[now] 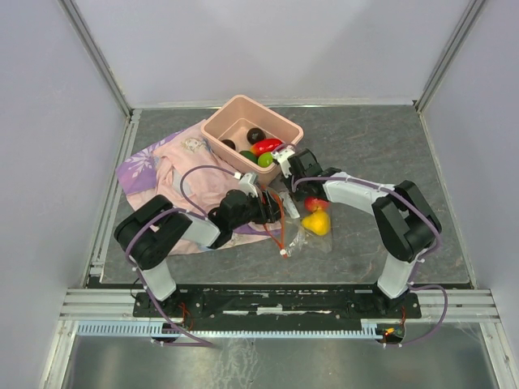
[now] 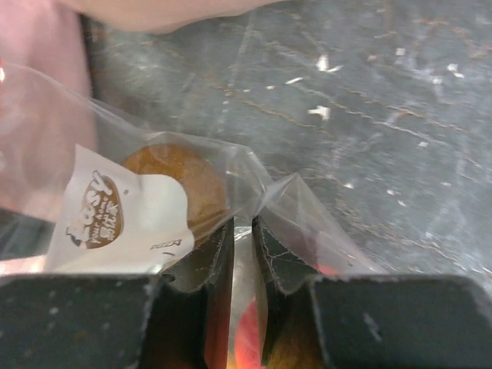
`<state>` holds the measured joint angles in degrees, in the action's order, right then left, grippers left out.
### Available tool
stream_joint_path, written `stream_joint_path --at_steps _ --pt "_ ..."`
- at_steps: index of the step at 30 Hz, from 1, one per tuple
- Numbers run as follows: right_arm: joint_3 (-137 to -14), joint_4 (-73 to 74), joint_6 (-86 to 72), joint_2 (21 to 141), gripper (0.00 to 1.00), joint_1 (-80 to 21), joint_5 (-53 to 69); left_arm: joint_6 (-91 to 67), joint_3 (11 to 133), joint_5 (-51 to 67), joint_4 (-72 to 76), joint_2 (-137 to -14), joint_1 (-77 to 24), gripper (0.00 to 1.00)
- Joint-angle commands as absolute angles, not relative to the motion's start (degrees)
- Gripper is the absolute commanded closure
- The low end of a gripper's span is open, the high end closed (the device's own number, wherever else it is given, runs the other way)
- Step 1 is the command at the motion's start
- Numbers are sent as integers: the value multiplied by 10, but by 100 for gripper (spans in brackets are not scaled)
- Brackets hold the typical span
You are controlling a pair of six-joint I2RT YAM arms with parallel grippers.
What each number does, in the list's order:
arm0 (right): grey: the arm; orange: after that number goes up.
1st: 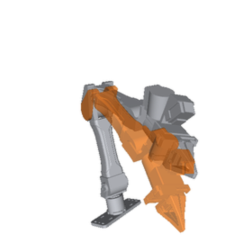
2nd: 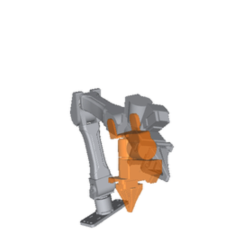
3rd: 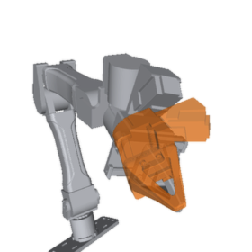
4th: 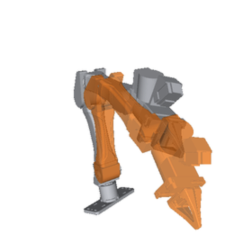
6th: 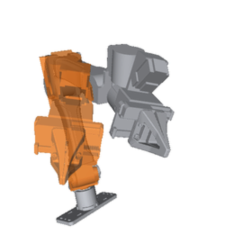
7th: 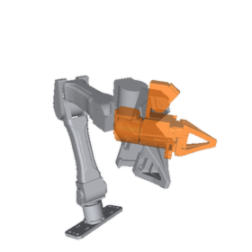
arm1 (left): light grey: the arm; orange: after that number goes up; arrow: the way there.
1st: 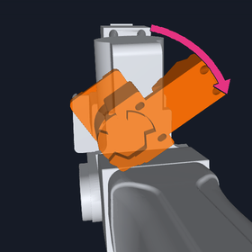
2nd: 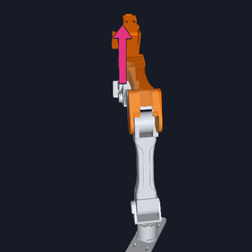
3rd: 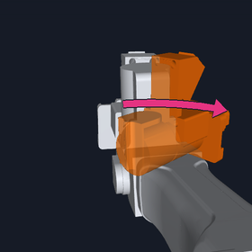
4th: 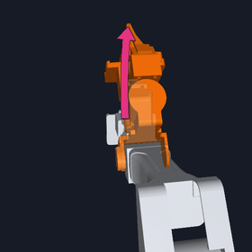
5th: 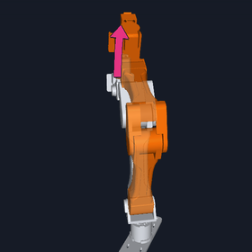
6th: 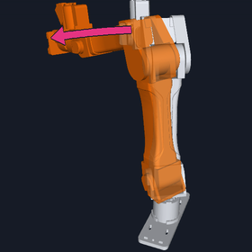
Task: Open the zip-top bag and remove the fake food
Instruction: Pick up the fake fruit from the zipper food storage bag.
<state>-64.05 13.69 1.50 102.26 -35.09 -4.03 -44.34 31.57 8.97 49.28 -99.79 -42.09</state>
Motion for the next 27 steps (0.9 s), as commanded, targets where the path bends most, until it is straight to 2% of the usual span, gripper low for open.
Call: stream_joint_path --at_steps 1,4,8,15,21,27 --pt "-648 105 20 1032 77 -351 71 -407 329 79 493 -987 -417 31" --pt "-627 76 5 1027 77 -351 117 -406 324 63 483 -981 -417 21" --pt "-618 58 -2 1027 77 -351 146 -400 323 28 442 -966 -417 17" --pt "-629 52 -11 1043 77 -351 163 -381 327 -34 377 -933 -416 16" --pt "-602 9 -39 973 77 -350 94 -375 309 -52 374 -906 -413 16" --pt "-625 -19 -80 997 76 -349 56 -383 318 -31 385 -922 -399 16"
